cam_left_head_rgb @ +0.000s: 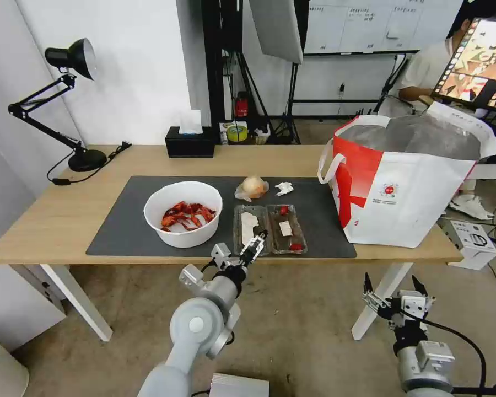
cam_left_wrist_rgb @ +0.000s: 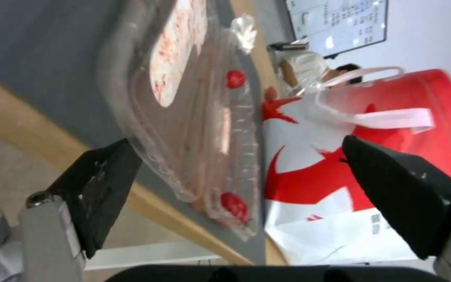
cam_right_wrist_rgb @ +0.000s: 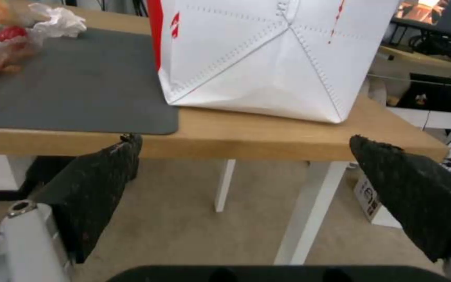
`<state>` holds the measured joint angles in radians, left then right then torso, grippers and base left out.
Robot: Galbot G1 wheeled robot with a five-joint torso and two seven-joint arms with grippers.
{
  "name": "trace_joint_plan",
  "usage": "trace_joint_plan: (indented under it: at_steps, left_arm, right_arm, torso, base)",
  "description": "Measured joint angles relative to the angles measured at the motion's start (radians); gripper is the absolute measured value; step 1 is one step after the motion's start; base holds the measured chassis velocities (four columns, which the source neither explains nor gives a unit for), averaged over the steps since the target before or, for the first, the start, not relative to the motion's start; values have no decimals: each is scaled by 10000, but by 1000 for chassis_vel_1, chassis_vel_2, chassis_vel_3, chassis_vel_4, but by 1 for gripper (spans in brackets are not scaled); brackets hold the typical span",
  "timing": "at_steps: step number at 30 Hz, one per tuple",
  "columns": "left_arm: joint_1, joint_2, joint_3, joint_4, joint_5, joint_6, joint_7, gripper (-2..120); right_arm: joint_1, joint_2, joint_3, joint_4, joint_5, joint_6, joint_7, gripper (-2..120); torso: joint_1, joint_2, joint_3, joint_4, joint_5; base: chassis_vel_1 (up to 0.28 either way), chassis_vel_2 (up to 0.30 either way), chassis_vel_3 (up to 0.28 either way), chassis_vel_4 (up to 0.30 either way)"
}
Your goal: Pick up the trash from the table and place it into the takeout bag.
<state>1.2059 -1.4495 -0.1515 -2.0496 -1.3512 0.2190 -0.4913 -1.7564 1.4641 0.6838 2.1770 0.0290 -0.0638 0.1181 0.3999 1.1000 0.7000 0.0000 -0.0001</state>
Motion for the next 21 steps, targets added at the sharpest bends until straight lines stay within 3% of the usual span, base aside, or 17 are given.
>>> trace_joint_plan:
  at_steps: [8,16,21]
  left_arm:
    - [-400,228,93,-151,221,-190,434,100]
    - [-1038,556,579,-121,1181,-194,949,100]
    - [-1217,629,1313,68,1994,-78,1400,100]
  right_arm:
    - [0,57,-24,-14,-49,31,-12,100]
    - [-12,105,-46,-32,-112,62,-17,100]
    - [5,173,-93,-35,-121,90,-26,100]
  torso:
    - [0,0,0,0,0]
    - [0,0,0,0,1]
    - [0,0,0,0,1]
  base:
    - [0,0,0,0]
    - [0,0,0,0]
    - [0,0,0,0]
